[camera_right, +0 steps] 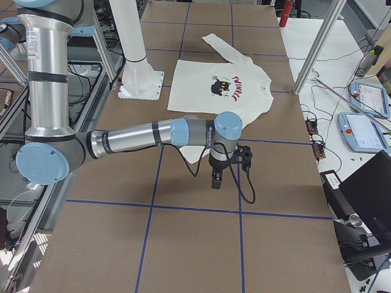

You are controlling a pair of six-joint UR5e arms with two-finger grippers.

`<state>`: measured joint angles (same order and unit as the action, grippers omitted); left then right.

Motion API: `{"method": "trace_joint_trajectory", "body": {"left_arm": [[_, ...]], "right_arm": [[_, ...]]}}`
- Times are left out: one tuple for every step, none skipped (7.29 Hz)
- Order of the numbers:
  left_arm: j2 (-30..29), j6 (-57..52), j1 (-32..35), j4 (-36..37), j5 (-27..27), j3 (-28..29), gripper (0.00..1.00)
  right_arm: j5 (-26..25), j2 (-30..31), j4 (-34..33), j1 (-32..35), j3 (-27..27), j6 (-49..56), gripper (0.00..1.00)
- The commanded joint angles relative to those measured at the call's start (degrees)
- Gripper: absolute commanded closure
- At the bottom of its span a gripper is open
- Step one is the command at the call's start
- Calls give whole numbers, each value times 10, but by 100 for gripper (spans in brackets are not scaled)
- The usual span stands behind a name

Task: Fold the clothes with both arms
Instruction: 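Move the right gripper toward the shirt's sleeve nearest it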

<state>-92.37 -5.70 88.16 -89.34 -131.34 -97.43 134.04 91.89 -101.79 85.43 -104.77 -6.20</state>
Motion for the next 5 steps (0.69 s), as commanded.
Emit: {"method": "trace_joint_trajectory", "body": {"left_arm": [[6,4,-1,-2,-38,5,0],[8,3,-1,-2,-64,-4,0],[8,4,-1,-1,-62,-2,0],[8,8,-1,0,-66,-5,0],[6,14,-5,-6,-66,0,0]], "right_arm": [[3,7,4,0,-4,7,0],[4,7,7,0,-6,7,0],[6,12,22,0,-6,2,0],[14,20,33,-3,-7,0,0],[26,26,67,-19,-11,-2,0]]}}
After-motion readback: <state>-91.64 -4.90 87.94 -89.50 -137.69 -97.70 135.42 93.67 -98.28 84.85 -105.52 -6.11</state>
